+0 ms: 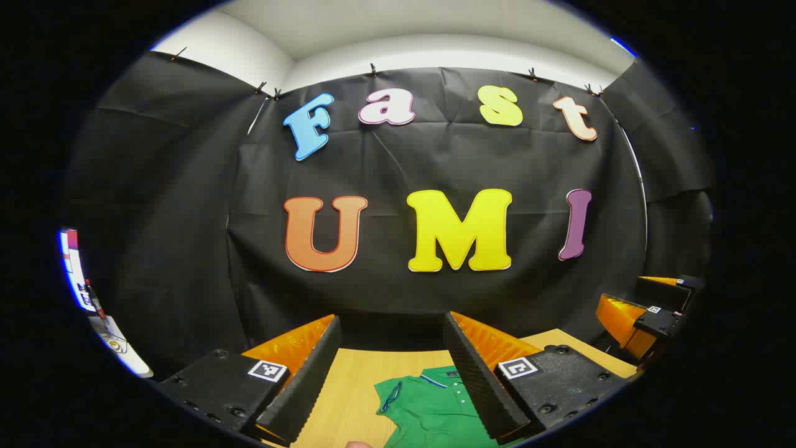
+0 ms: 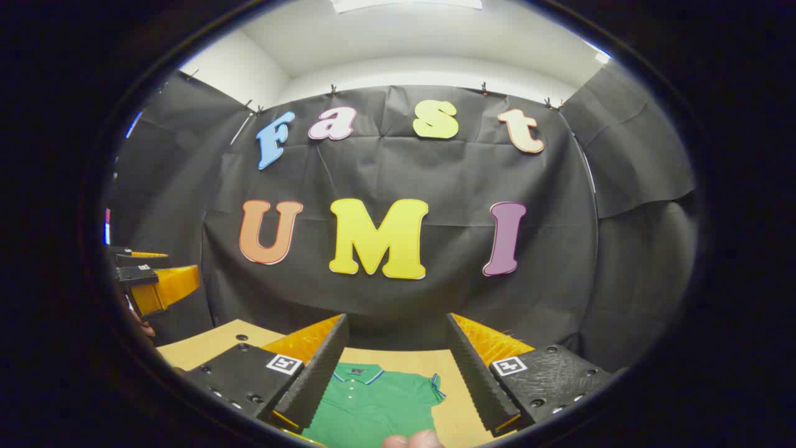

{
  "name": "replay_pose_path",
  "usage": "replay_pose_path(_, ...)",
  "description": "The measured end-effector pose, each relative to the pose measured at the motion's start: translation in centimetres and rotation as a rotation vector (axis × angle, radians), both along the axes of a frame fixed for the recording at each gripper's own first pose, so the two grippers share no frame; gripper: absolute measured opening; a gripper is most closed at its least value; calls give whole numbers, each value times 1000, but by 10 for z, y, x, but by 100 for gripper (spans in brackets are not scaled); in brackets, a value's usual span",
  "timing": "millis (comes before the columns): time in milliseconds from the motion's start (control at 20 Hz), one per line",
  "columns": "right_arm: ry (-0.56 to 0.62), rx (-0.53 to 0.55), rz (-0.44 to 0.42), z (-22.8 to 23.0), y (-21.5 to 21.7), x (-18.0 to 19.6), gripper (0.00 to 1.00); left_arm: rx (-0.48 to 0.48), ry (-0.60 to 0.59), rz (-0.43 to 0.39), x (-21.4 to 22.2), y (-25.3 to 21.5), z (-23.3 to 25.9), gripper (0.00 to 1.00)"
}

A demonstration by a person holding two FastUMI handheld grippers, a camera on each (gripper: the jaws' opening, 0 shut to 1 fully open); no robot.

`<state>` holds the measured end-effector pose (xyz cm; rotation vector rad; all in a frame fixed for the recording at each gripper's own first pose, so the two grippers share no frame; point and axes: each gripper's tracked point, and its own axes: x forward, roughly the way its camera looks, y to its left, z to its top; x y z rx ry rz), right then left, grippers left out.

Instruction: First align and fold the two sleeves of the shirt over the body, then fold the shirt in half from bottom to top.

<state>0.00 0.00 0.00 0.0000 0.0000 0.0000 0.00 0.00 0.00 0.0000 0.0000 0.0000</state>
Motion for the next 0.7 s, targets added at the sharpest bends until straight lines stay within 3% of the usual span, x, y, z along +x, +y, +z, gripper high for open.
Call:
replay_pose_path(300,-11,19,60,6,11,19,94,31,-19,43,5,6,16,100)
replay_pose_path(350,-10,28,71,6,13,23,95,38,-23,59,3,9,19,90)
replay_pose_path(400,-8,40,87,6,18,28,93,45,-22,76,2,12,20,100)
replay_pose_path(450,-2,49,104,6,23,31,95,52,-24,88,1,13,22,86)
replay_pose_path(500,7,53,121,4,28,35,93,60,-28,102,-1,16,25,100)
replay_pose_path(700,-4,53,154,8,31,41,96,85,-36,126,0,15,31,100)
